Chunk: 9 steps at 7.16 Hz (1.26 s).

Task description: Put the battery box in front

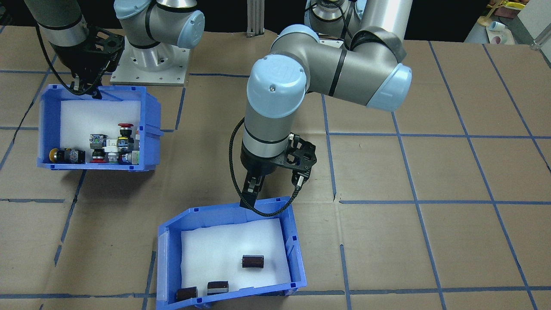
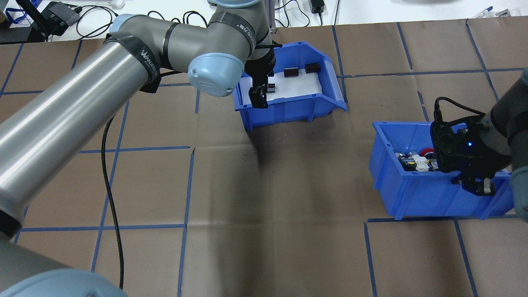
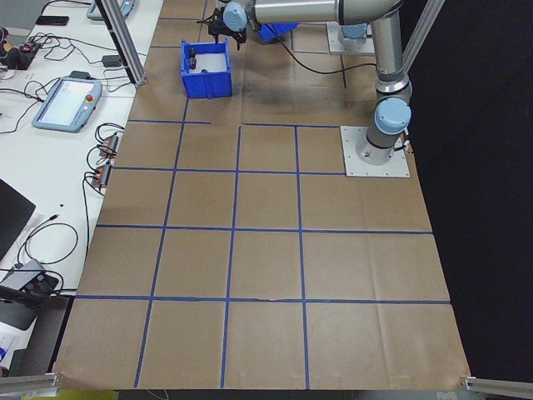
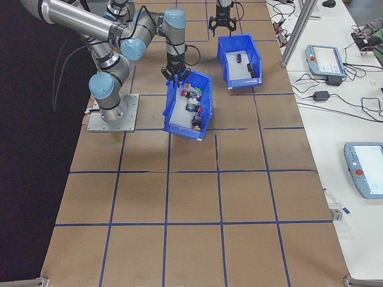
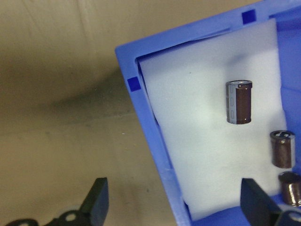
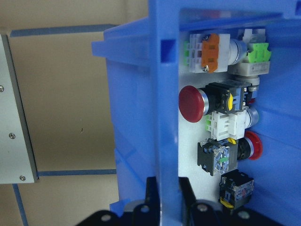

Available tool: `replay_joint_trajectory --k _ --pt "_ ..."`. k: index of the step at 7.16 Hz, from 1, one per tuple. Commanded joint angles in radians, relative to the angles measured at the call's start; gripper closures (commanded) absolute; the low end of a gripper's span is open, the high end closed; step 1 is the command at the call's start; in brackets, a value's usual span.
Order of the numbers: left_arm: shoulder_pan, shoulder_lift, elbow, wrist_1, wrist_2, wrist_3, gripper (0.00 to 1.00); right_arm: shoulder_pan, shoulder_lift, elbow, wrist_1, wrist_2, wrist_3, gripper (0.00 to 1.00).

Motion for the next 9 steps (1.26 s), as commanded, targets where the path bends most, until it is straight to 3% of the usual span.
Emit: replay_joint_trajectory --k 1,2,3,5,7,9 --pt "0.024 0.094 -0.012 -0.166 0.022 0.324 0.02 0.150 0.001 0.005 -0.004 0.000 0.168 0.98" --pt "0.026 0.141 -0.019 -0.209 0.136 0.526 0.01 0.226 0.005 0.005 -0.016 0.000 0.263 0.98" --pt "0.029 0.200 -0.023 -0.307 0.175 0.628 0.01 0.307 0.006 0.005 -0.022 -0.001 0.358 0.98" --pt "0.046 0.308 -0.060 -0.370 0.179 0.987 0.01 0.453 0.014 0.003 -0.047 0.000 0.518 0.97" --pt "0.060 0.434 -0.203 -0.340 0.170 1.299 0.01 0.597 0.104 0.000 -0.152 -0.010 0.664 0.97" --pt "0.124 0.548 -0.311 -0.303 0.164 1.453 0.01 0.709 0.146 -0.026 -0.177 -0.018 0.759 0.97"
